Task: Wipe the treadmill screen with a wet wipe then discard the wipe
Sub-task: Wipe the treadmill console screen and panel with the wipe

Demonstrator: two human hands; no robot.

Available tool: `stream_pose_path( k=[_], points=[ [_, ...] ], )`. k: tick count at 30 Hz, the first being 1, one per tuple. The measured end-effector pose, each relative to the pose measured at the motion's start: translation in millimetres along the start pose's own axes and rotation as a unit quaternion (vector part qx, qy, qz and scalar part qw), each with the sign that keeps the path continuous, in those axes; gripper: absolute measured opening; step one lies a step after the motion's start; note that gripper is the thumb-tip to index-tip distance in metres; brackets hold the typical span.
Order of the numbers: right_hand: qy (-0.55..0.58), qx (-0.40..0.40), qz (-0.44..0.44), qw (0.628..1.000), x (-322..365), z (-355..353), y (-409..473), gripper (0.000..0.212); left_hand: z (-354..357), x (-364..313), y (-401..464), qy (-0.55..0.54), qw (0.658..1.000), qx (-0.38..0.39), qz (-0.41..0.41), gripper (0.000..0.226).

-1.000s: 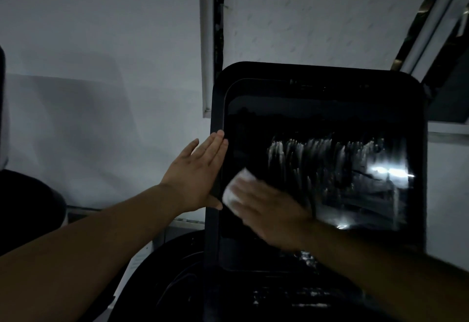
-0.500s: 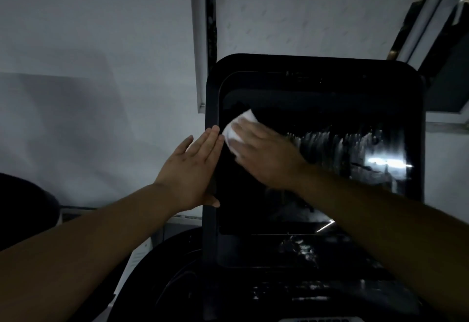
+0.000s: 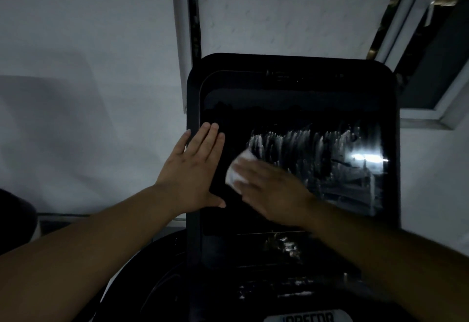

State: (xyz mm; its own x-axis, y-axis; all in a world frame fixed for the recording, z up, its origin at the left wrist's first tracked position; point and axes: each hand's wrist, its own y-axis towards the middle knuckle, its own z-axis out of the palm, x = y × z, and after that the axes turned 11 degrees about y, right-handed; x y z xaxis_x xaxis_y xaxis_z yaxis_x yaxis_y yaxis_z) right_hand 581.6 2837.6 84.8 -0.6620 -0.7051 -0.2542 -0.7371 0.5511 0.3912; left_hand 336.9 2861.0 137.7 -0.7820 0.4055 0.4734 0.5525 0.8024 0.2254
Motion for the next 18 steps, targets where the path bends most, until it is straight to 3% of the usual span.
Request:
stream_pose_path(
  k=[7, 13, 16, 18],
  points=[
    [-0.023, -0.024, 0.077, 0.996, -40, -28, 46, 0.044, -11, -7, 2, -0.019, 0.999, -0.009, -0.028, 0.144],
    [0.015, -0.007, -0.012, 1.0, 12, 9, -43, 0.038, -13, -13, -3, -0.014, 0.999, 0.015, -0.026, 0.142],
    [-0.011, 0.009, -0.051, 0.999, 8, 9, -57, 0.035, -15, -19, 1, -0.014, 1.0, 0.016, -0.02, 0.142],
    [-0.012, -0.007, -0.033, 0.999, -8, -1, -43, 0.034, -16, -23, 7, -0.007, 1.0, 0.021, -0.022, 0.141]
  ],
)
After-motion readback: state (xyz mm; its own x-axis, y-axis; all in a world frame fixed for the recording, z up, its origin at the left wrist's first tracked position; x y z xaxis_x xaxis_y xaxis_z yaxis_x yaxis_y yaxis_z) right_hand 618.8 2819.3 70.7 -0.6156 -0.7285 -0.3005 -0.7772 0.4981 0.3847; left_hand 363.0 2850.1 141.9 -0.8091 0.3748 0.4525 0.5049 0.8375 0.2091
